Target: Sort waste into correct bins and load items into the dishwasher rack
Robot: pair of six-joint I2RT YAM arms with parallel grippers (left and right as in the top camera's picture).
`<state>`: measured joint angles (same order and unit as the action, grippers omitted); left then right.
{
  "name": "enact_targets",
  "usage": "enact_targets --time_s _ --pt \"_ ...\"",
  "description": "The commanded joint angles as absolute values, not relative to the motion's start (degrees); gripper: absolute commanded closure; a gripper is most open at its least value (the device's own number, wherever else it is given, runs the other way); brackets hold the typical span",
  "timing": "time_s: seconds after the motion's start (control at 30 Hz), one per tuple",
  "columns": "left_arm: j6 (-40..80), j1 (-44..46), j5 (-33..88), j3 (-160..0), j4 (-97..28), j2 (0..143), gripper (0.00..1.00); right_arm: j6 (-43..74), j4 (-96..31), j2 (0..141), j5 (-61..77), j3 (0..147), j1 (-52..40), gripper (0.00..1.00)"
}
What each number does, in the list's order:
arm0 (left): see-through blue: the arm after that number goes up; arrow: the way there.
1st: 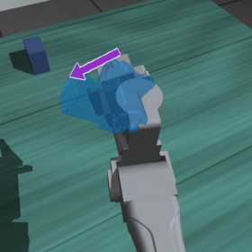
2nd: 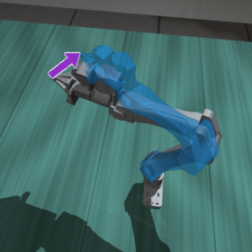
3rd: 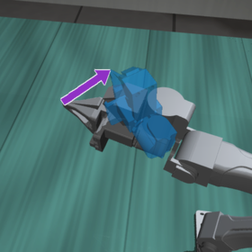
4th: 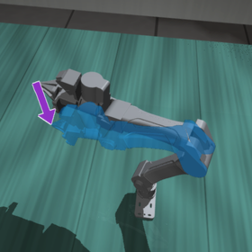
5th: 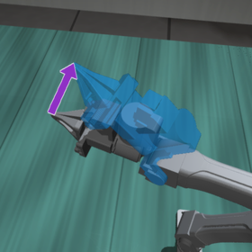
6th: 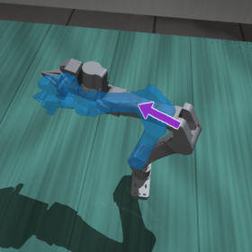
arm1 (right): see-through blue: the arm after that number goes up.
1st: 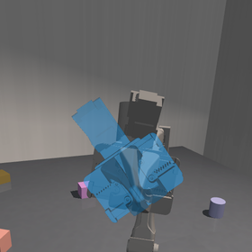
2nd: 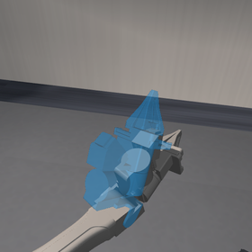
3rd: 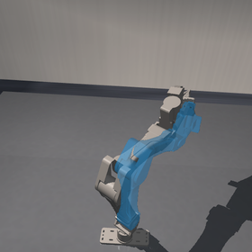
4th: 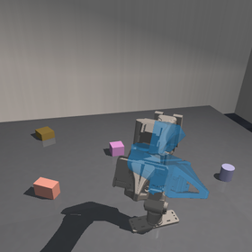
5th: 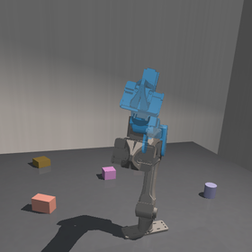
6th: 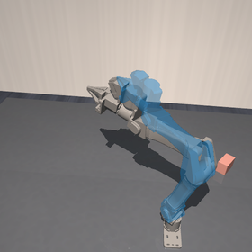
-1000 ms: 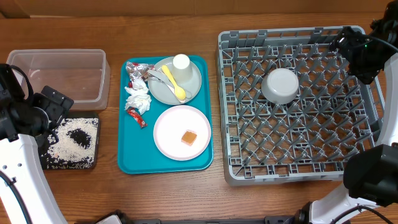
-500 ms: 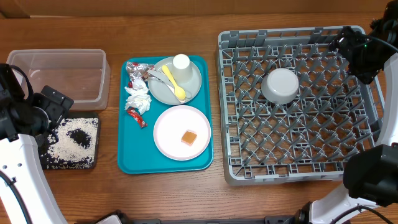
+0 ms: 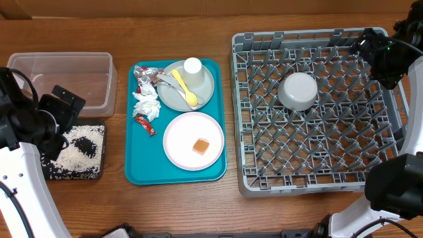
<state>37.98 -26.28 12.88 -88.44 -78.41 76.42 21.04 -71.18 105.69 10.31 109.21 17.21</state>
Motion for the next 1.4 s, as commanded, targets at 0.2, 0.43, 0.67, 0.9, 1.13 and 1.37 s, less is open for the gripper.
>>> enact_targets --time_s 0.2,0.43,0.67,0.9,1.13,1.37 --pt "18.6 -18.1 29.2 -88.9 -84.3 76.5 0.00 21.5 -70.9 104.6 10.3 110.3 17.3 0.00" --pt "18.2 1.4 18.0 -88.4 -85.4 76.5 0.00 21.5 -70.9 104.6 10.3 110.3 17.3 0.00" --pt "19.7 20.5 6.9 -83.8 -82.0 76.5 0.00 21.5 -70.9 104.6 10.3 110.3 17.3 0.00" --pt "23.9 28.1 7.3 -73.2 -72.7 77.8 0.00 21.5 -70.9 104.6 10.3 110.3 17.3 0.00" --pt "19.1 31.3 8.8 -64.6 -64.1 82.0 0.09 21.5 -70.9 104.6 10.3 110.3 17.3 0.00" --pt "11.6 37.9 8.3 -64.2 -56.5 88.6 0.15 21.5 -70.9 104.6 10.3 110.3 17.3 0.00"
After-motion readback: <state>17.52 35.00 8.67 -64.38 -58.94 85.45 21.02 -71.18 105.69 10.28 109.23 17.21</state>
